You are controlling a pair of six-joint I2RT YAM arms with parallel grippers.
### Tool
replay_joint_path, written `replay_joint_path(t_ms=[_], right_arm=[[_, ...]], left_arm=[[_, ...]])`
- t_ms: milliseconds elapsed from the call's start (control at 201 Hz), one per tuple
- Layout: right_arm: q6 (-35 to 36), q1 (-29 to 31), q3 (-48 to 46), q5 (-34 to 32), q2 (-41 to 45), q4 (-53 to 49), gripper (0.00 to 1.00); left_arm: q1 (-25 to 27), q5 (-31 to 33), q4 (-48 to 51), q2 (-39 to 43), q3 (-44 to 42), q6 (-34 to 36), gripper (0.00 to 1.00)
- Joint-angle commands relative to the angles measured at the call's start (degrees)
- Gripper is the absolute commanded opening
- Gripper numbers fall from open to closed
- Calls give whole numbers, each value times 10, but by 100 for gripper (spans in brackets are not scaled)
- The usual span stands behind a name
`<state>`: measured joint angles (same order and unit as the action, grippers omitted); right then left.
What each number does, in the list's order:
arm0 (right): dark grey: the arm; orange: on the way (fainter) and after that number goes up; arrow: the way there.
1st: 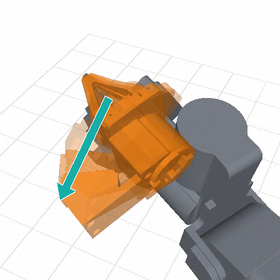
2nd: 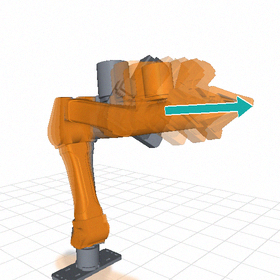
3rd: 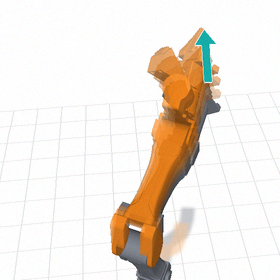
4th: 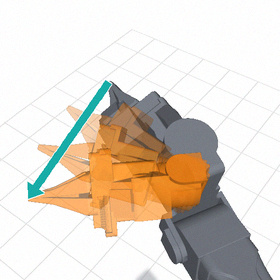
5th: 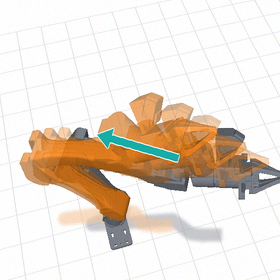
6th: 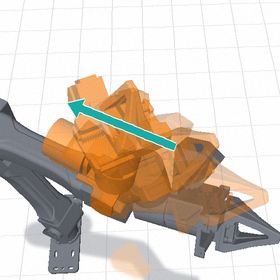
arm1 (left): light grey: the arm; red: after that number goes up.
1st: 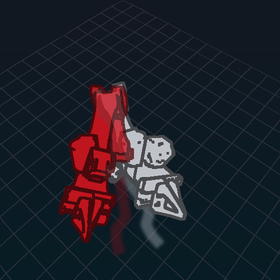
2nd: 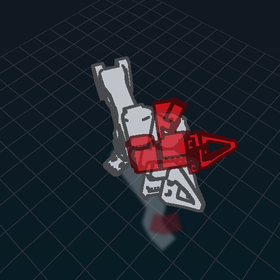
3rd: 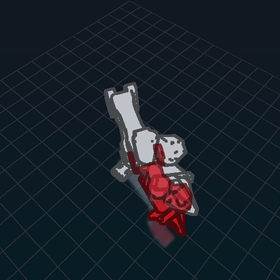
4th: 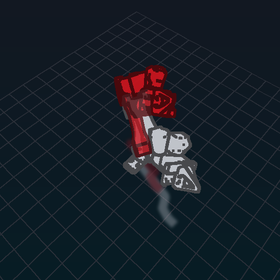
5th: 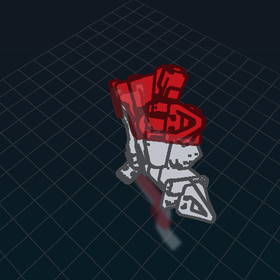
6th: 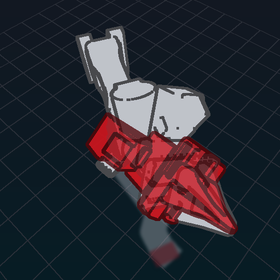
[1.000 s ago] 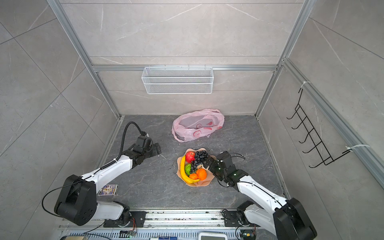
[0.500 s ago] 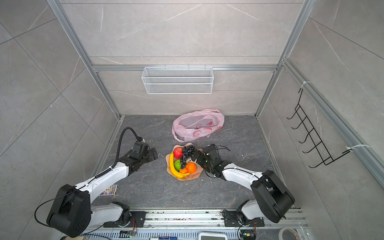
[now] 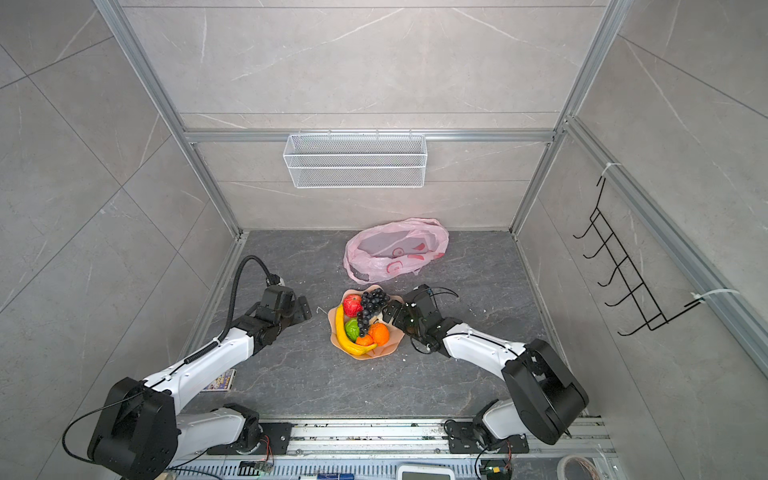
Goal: Take the fake fruits out of the plastic bag
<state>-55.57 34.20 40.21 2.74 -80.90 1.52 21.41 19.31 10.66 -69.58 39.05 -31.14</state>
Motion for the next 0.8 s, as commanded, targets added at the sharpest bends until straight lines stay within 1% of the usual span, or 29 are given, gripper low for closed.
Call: replay_joint_path(t_ms=[0, 105, 139, 274, 369, 428, 453, 503, 573, 662, 707, 732, 792], right_arm=[[52, -18, 13, -23, 41, -74, 100], [96, -27, 20, -55, 85, -128, 100], [115, -30, 24, -74, 103, -148, 100], [182, -61, 63, -185, 141, -256, 100], [226, -92, 72, -273, 154, -274, 100], [250, -115, 60, -318, 163, -249, 100], [259, -127, 54, -330, 165, -236, 100], [284, -145, 39, -357, 164, -196, 100], [336, -154, 11, -408, 153, -123, 100], [421, -157, -13, -468, 115, -40, 100], [463, -161, -31, -480, 93, 16, 100], [475, -162, -39, -483, 80, 41, 100], [494, -164, -55, -472, 56, 93, 100]], left_arm=[[-7, 44, -10, 21, 9, 23, 90], [-7, 75, -18, 18, 11, 32, 90], [-7, 104, -20, 19, 11, 37, 90], [-11, 197, -47, 18, -1, 71, 94], [-25, 262, -98, 17, -21, 104, 95], [-45, 268, -170, 16, -47, 151, 96], [-53, 271, -201, 15, -59, 166, 100], [-69, 271, -248, 6, -74, 192, 100], [-93, 250, -327, -19, -94, 236, 100], [-107, 237, -374, -65, -100, 271, 100], [-109, 227, -413, -88, -108, 293, 100], [-111, 218, -440, -101, -117, 304, 100], [-117, 166, -505, -129, -139, 326, 100]])
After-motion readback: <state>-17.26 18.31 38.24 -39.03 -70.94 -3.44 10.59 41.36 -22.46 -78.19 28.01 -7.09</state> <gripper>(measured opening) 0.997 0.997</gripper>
